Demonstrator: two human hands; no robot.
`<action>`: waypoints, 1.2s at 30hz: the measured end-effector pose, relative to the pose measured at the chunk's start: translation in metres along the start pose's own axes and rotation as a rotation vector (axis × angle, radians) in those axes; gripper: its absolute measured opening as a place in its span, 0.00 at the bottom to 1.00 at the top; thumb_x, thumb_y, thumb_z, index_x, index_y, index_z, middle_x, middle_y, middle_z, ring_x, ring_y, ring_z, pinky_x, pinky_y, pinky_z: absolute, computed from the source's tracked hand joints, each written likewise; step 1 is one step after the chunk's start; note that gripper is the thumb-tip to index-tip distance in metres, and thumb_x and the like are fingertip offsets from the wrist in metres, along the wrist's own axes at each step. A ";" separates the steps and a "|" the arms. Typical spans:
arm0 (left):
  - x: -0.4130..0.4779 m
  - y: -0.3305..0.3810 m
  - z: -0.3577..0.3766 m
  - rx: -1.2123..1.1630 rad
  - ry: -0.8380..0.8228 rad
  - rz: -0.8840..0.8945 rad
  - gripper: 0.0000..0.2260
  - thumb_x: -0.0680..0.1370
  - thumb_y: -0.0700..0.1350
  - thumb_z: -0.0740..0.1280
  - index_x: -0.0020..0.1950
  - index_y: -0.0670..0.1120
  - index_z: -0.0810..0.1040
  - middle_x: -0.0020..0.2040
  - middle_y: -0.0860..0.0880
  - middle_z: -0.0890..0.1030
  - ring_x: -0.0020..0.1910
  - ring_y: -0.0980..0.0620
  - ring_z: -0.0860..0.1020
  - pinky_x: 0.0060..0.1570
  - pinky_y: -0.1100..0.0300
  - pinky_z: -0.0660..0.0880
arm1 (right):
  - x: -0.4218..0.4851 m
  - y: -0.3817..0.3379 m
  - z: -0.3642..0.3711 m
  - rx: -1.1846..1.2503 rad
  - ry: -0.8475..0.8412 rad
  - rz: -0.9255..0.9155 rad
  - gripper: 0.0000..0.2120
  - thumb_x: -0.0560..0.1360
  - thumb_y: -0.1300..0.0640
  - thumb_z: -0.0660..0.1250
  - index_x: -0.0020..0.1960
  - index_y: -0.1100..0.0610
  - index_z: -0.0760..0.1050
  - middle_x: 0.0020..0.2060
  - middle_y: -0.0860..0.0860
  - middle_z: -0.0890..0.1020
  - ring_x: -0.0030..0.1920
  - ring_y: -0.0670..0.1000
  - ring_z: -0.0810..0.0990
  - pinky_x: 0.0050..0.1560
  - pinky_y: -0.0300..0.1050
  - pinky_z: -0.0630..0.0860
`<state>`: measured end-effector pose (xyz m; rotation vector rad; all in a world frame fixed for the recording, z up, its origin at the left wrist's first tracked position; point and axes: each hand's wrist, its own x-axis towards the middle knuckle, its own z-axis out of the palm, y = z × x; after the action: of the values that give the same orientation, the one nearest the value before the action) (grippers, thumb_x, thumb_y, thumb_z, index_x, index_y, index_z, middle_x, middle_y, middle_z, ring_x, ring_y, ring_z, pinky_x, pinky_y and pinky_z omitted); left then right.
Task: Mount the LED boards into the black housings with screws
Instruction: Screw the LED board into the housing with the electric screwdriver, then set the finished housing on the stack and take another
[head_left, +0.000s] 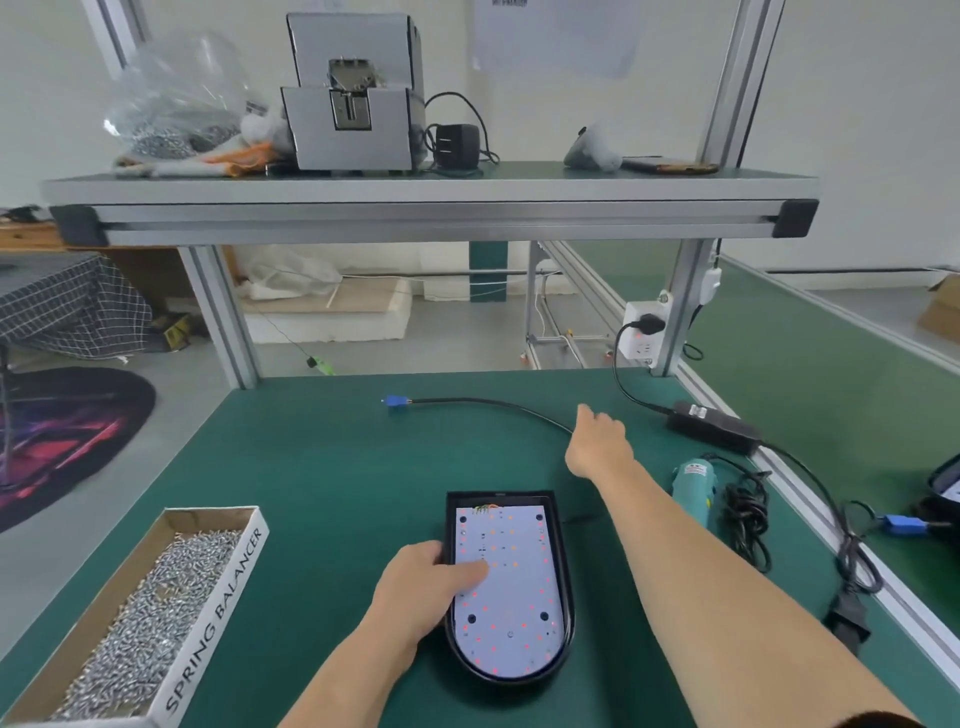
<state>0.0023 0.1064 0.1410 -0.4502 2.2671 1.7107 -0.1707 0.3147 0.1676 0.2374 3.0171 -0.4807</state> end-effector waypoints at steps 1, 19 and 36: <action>0.000 0.000 0.000 0.010 0.012 0.000 0.18 0.62 0.53 0.73 0.46 0.45 0.85 0.42 0.50 0.87 0.47 0.46 0.85 0.56 0.45 0.80 | 0.003 -0.002 0.002 -0.072 -0.039 0.002 0.28 0.78 0.66 0.62 0.76 0.57 0.61 0.70 0.58 0.67 0.69 0.60 0.67 0.60 0.53 0.73; 0.012 -0.006 0.001 -0.144 0.139 -0.065 0.11 0.81 0.45 0.63 0.58 0.39 0.78 0.50 0.41 0.84 0.39 0.46 0.77 0.35 0.59 0.71 | -0.139 0.018 0.017 0.710 -0.420 -0.098 0.26 0.72 0.71 0.59 0.62 0.51 0.81 0.47 0.51 0.82 0.40 0.47 0.79 0.32 0.35 0.76; -0.015 -0.010 0.000 -0.070 0.025 0.135 0.30 0.79 0.69 0.52 0.56 0.50 0.83 0.47 0.58 0.85 0.45 0.60 0.82 0.48 0.59 0.74 | -0.202 0.031 0.033 0.793 -0.225 -0.165 0.13 0.76 0.60 0.61 0.59 0.49 0.71 0.50 0.45 0.80 0.44 0.47 0.76 0.43 0.42 0.74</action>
<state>0.0201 0.1055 0.1375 -0.3425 2.3085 1.8644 0.0348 0.3053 0.1468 -0.0303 2.4823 -1.5768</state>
